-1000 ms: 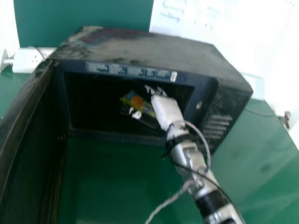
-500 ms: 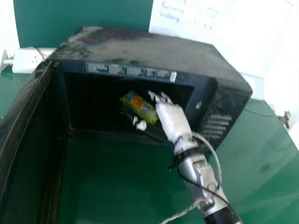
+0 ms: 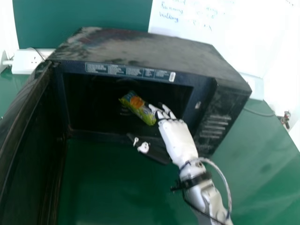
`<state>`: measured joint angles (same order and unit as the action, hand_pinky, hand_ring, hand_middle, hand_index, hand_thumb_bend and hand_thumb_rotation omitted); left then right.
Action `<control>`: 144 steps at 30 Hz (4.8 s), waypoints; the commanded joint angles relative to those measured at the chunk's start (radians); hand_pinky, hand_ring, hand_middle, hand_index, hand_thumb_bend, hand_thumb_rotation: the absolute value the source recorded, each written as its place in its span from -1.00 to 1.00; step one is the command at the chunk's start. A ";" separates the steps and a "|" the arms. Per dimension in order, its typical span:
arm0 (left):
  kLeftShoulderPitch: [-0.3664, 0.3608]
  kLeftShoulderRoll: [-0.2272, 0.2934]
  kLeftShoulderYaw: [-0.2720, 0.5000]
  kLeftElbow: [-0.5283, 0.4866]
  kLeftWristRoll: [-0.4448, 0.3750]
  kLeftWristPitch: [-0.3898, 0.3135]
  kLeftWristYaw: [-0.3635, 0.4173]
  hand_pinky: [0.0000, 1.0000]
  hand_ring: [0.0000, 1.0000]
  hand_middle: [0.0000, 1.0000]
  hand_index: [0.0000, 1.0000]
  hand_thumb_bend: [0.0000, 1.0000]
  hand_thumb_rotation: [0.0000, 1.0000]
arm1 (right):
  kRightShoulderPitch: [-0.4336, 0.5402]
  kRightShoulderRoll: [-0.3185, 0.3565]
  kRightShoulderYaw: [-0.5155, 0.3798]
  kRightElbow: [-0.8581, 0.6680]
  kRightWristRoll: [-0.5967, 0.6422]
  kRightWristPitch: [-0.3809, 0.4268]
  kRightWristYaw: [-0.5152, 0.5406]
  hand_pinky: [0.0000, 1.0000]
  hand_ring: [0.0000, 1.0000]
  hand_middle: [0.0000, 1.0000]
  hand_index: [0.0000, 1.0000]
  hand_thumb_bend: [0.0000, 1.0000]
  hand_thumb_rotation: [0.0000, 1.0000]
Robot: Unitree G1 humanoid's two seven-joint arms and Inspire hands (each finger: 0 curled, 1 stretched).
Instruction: Put biscuit inside oven
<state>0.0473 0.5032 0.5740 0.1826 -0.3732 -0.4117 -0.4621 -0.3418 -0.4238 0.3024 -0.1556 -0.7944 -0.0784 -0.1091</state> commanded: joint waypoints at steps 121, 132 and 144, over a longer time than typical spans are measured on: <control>0.009 -0.136 -0.222 0.014 -0.080 -0.549 -0.396 1.00 1.00 1.00 1.00 1.00 1.00 | 0.437 0.161 -0.716 -0.271 1.308 0.223 0.303 1.00 1.00 1.00 1.00 0.77 0.77; -0.041 0.030 -0.189 0.066 0.118 -0.721 -0.347 1.00 1.00 1.00 1.00 0.99 1.00 | 0.431 0.160 -0.711 -0.274 1.305 0.231 0.301 0.93 1.00 1.00 1.00 0.76 0.92; -0.051 0.176 -0.210 -0.011 0.291 -0.674 -0.201 1.00 1.00 1.00 1.00 1.00 1.00 | 0.403 0.161 -0.708 -0.257 1.299 0.230 0.300 0.83 1.00 1.00 0.96 0.75 0.91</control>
<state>0.0081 0.6607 0.3736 0.1875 -0.1001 -1.0924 -0.6823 0.0590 -0.2666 -0.4072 -0.4178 0.5048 0.1552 0.1898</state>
